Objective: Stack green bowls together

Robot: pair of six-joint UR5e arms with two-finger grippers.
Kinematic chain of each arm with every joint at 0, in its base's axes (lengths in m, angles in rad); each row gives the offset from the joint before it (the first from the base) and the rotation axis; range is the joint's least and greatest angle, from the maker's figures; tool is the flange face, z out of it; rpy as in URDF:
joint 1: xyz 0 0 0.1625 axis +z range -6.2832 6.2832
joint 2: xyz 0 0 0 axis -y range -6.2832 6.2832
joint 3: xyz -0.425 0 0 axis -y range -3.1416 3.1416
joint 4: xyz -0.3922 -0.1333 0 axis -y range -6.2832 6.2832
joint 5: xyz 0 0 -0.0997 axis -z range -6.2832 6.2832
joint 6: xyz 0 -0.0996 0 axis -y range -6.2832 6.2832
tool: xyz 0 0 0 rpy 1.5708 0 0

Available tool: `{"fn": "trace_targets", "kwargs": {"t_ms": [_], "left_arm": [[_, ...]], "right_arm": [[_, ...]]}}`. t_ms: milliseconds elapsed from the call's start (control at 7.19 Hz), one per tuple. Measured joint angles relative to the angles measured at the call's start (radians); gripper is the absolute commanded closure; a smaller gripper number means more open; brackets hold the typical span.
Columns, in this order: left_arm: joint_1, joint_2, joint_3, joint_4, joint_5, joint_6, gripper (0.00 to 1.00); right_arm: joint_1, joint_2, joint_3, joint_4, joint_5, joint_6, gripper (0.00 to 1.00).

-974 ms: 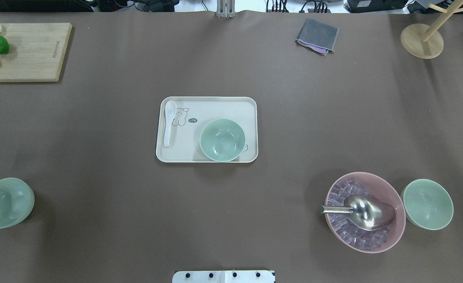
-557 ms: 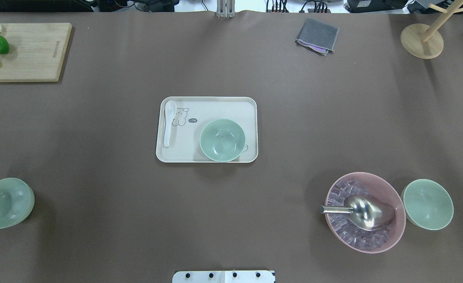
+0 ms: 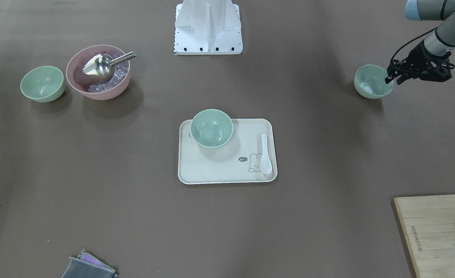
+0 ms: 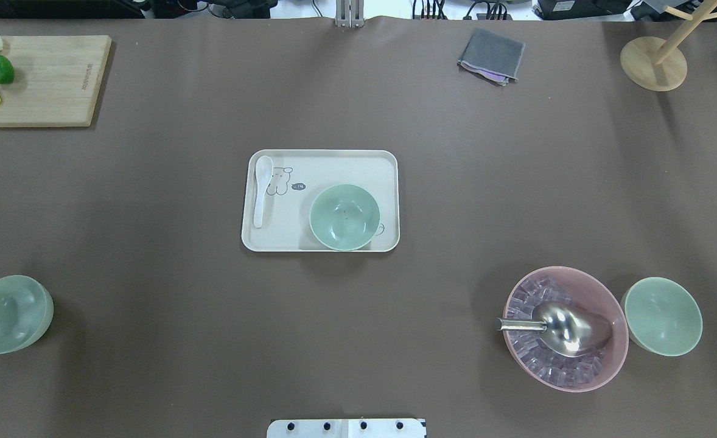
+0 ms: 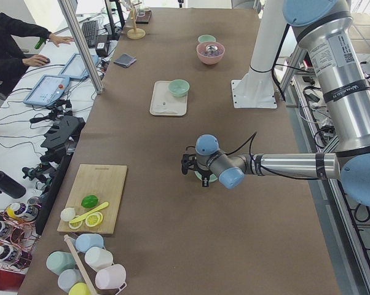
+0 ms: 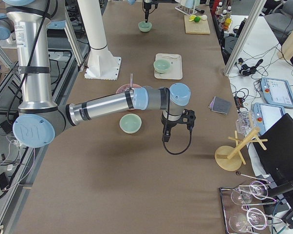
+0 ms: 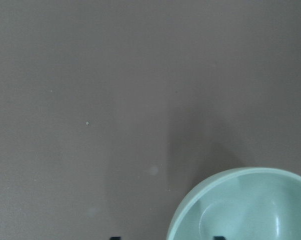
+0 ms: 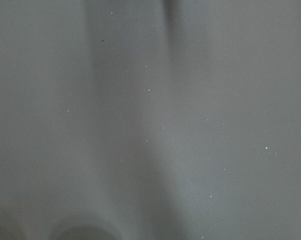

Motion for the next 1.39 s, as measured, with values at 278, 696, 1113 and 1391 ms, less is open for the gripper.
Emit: {"fn": "trace_targets", "kwargs": {"t_ms": [278, 696, 1113, 1391], "left_arm": [[0.013, 0.0, 0.002, 0.0, 0.001, 0.003, 0.6], [0.021, -0.001, 0.006, 0.001, 0.001, 0.004, 0.7], [0.024, -0.001, 0.011, 0.001, 0.003, 0.004, 0.99], [0.024, 0.0, 0.008, 0.001, 0.003, 0.008, 1.0]], "right_arm": [[-0.003, 0.0, 0.0, -0.001, 0.0, 0.001, 0.0], [-0.008, 0.0, 0.001, -0.004, 0.0, 0.001, 0.0], [-0.012, -0.001, 0.001, -0.006, 0.0, 0.001, 0.0], [-0.013, -0.002, 0.001, -0.006, -0.001, 0.001, 0.0]]}}
